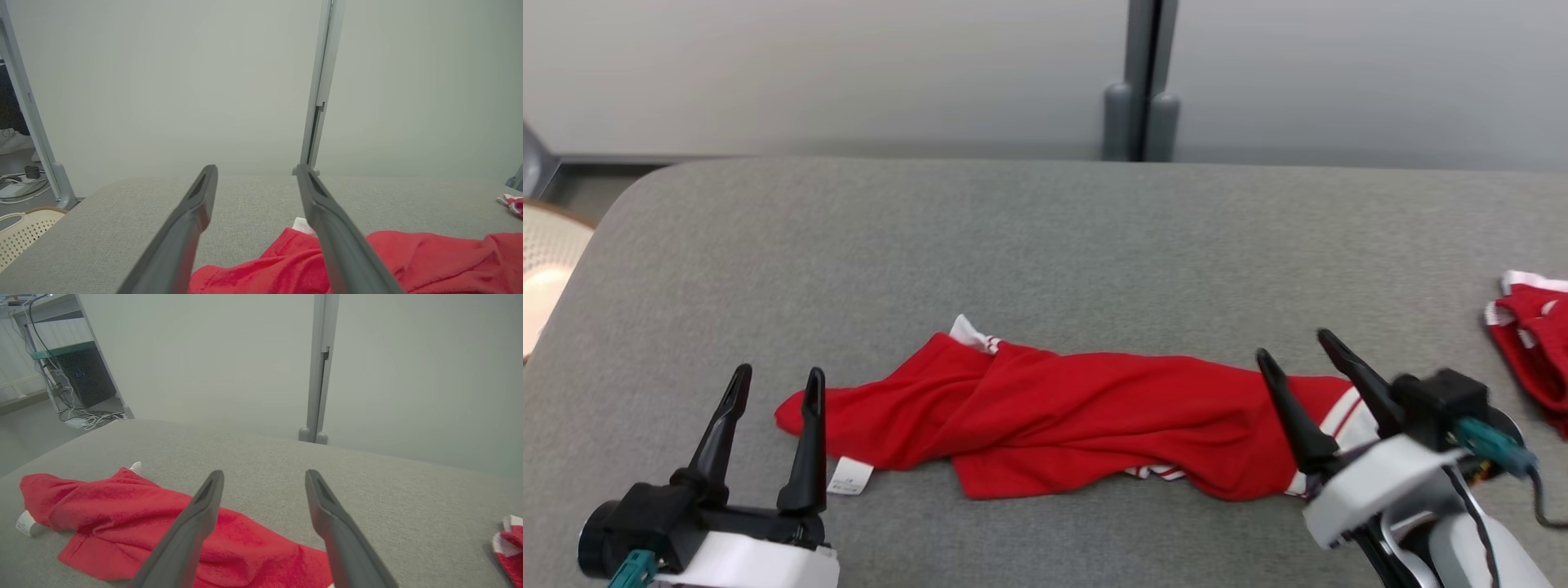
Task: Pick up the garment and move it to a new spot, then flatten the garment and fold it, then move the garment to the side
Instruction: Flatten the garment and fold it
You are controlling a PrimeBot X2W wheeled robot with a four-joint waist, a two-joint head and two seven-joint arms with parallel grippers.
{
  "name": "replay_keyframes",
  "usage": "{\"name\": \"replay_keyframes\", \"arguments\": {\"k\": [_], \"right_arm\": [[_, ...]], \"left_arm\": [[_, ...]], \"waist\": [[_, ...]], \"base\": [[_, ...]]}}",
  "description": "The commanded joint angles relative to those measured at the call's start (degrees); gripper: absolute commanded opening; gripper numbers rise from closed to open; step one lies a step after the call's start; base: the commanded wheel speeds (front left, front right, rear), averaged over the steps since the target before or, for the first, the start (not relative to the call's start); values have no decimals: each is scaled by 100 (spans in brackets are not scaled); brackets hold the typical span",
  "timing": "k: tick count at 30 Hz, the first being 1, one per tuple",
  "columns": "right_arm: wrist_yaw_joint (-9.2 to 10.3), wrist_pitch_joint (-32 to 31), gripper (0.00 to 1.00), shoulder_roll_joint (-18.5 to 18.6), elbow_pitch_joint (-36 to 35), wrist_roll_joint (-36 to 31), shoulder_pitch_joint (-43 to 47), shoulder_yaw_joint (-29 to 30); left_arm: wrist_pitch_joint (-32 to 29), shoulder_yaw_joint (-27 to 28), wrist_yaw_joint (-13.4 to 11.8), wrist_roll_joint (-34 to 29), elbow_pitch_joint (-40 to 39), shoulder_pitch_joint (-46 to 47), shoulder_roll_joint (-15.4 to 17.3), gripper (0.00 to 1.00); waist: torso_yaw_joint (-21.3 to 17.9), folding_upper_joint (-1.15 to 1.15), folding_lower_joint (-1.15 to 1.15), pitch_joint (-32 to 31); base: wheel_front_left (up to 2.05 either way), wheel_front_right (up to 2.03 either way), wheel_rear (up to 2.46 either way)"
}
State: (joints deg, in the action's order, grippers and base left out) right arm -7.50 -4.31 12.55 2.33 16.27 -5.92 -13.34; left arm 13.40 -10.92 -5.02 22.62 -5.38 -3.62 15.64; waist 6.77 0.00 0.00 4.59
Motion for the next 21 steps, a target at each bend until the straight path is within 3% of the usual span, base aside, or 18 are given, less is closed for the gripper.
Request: {"name": "replay_keyframes", "arguments": {"k": [1,9,16,17,18,19,21], "right_arm": [[2,-37,100,100,149,97,-250,-177],[3,-480,100,600,1260,838,-1577,-1701],[3,-1061,100,979,1825,1562,-2336,-2753],[3,-1104,67,1013,1823,1692,-2410,-2855],[3,-1148,15,1062,1823,1784,-2467,-2957],[3,-1153,0,1119,1806,1869,-2525,-3031],[3,-1054,0,1199,1729,1984,-2620,-3141]], "left_arm": [[23,-11,44,-38,42,162,-6,100],[129,-73,268,-36,318,711,-109,100],[173,-55,386,-90,485,946,-223,100],[172,-42,389,-93,503,950,-236,100],[173,-33,403,-94,520,953,-255,100],[177,-13,424,-94,527,971,-270,100],[183,34,446,-105,522,1014,-300,100]], "waist": [[309,0,0,301],[820,0,0,745],[906,0,0,836],[902,0,0,844],[897,0,0,847],[887,0,0,850],[863,0,0,853]], "base": [[0,0,0],[0,0,0],[0,0,0],[0,0,0],[0,0,0],[0,0,0],[0,0,0]]}}
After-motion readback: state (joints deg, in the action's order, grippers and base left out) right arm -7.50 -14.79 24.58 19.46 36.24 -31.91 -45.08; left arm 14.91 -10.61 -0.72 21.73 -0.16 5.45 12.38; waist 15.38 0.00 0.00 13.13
